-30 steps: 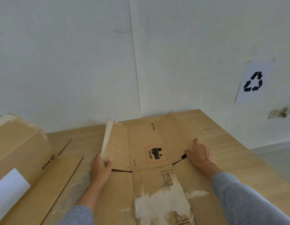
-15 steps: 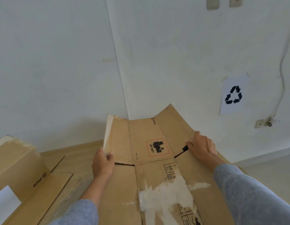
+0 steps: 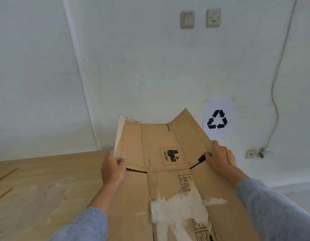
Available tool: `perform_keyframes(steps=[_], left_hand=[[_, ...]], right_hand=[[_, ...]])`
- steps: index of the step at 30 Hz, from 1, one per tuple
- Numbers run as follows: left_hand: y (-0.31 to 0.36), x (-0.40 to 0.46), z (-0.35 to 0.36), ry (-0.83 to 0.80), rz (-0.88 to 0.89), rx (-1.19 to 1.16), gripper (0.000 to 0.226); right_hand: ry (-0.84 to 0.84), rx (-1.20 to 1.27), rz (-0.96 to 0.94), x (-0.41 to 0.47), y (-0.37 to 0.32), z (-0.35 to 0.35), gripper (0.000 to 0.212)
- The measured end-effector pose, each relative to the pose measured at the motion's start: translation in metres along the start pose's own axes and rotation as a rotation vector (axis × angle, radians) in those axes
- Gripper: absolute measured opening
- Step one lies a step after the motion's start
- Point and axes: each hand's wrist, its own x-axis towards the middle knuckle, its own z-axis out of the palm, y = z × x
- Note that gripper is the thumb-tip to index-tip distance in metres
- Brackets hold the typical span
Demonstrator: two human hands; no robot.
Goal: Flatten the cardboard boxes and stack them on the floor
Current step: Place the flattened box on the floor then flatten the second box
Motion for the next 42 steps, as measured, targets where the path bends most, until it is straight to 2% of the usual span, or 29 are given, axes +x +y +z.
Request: perform_keyframes(steps=[4, 7, 14, 23, 26, 30, 34, 42], left_hand=[[0.041, -0.02, 0.05, -0.008, -0.01, 0.001, 0.02], [0.066, -0.024, 0.086, -0.004, -0.024, 0.016, 0.027], [0.098, -0.043, 0.178, -0.051, -0.037, 0.004, 0.033], [0.134, -0.093, 0.297, -0.071, -0.107, 0.051, 0.04], [0.134, -0.118, 0.341, -0.092, -0.132, 0.076, 0.035], [0.115, -0.14, 0.407, -0.117, -0.155, 0.087, 0.037], [0.068, -0.168, 0.484, -0.159, -0.169, 0.09, 0.041], [-0.102, -0.258, 0.635, -0.246, -0.281, 0.102, 0.038]], right_hand=[[-0.014, -0.004, -0.01, 0.029, 0.059, -0.009, 0.023], [-0.026, 0.004, -0.019, 0.055, 0.093, -0.009, 0.023], [0.019, 0.018, -0.001, 0.099, 0.18, 0.005, 0.027], [-0.1, 0.043, 0.04, 0.143, 0.279, 0.019, 0.034], [-0.158, 0.041, 0.063, 0.147, 0.313, 0.031, 0.034], [-0.202, 0.064, 0.134, 0.153, 0.359, 0.074, 0.027], [-0.255, 0.142, 0.211, 0.148, 0.417, 0.151, 0.031], [-0.376, 0.244, 0.393, 0.091, 0.539, 0.352, 0.043]])
